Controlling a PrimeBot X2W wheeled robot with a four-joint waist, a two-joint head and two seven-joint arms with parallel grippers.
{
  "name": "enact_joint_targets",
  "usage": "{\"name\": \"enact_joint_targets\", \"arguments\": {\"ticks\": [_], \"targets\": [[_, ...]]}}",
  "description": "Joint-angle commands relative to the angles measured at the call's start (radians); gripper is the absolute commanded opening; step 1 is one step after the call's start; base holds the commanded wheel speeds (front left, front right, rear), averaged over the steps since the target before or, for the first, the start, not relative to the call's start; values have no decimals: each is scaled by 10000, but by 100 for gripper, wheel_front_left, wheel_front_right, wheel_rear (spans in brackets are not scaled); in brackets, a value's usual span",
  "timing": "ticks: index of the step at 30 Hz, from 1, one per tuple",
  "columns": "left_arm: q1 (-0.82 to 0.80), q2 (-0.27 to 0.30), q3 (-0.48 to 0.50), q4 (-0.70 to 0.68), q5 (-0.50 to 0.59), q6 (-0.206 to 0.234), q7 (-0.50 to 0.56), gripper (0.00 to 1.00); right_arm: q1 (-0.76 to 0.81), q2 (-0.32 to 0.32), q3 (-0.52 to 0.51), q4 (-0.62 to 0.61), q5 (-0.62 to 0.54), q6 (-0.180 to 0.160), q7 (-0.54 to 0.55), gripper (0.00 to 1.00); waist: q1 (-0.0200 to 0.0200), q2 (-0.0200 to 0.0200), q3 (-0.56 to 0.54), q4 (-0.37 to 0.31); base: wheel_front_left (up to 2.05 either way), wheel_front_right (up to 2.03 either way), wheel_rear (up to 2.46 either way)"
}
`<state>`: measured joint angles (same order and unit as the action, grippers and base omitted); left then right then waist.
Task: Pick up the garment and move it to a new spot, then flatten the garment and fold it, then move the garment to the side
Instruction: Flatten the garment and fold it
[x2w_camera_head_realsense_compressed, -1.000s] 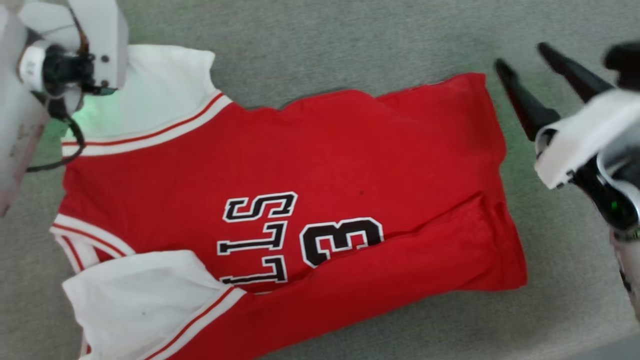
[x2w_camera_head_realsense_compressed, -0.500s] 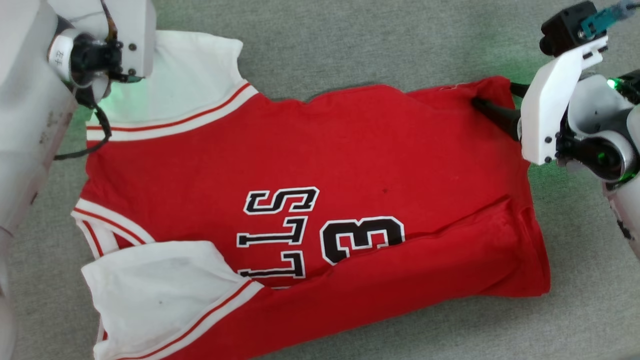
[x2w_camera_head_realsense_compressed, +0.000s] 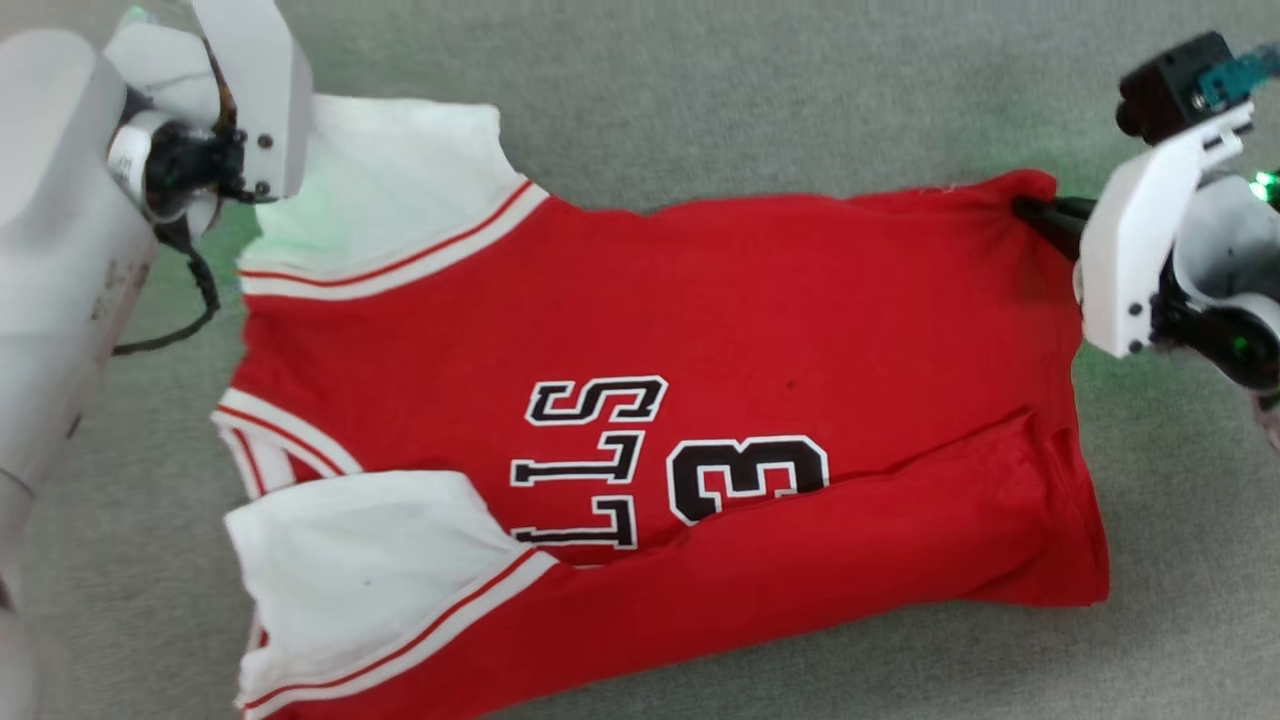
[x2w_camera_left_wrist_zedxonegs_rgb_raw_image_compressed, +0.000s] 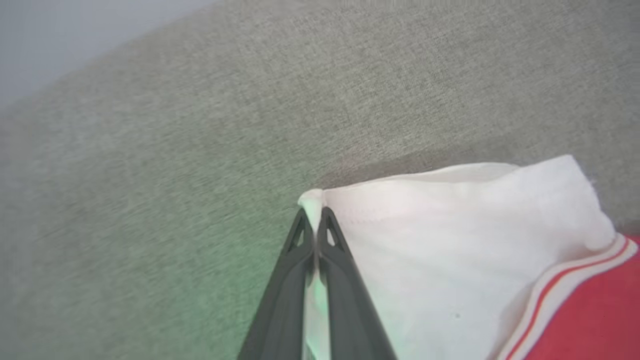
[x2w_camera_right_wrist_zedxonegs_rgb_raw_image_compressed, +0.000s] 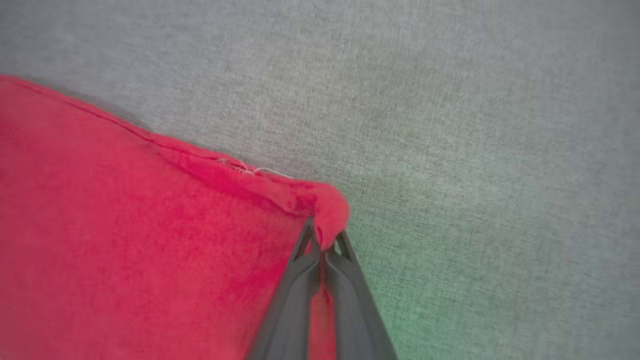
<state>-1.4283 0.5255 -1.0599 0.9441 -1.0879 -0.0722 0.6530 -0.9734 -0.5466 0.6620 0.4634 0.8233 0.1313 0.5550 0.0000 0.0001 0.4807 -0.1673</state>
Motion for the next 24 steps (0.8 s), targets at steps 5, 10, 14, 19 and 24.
{"name": "enact_joint_targets", "arguments": {"ticks": [5, 10, 14, 19, 24], "targets": [[423, 376, -135, -803, 71, -232, -131, 0, 705, -878, 357, -535, 146, -12, -731, 0, 0, -1, -1176, 698, 0, 0, 0], [1143, 918, -181, -2213, -89, 105, -15, 0, 1443, -1671, 545, -1219, 392, -11, -874, 0, 0, -1, -1954, 1063, 0, 0, 0], [2032, 1772, -167, -4117, -264, 836, 161, 0, 2102, -2169, 585, -1847, 594, -11, -804, 0, 0, -1, -2475, 1296, 0, 0, 0], [3185, 2896, -62, -6638, -624, 1997, 239, 0, 2897, -2531, 346, -2462, 703, -11, -665, 0, 0, -1, -2857, 1508, 0, 0, 0], [4923, 4223, -68, -9647, -1119, 3675, 67, 0, 4148, -2895, 55, -3074, 849, -11, -424, 0, 0, -1, -3132, 1695, 0, 0, 0]]}}
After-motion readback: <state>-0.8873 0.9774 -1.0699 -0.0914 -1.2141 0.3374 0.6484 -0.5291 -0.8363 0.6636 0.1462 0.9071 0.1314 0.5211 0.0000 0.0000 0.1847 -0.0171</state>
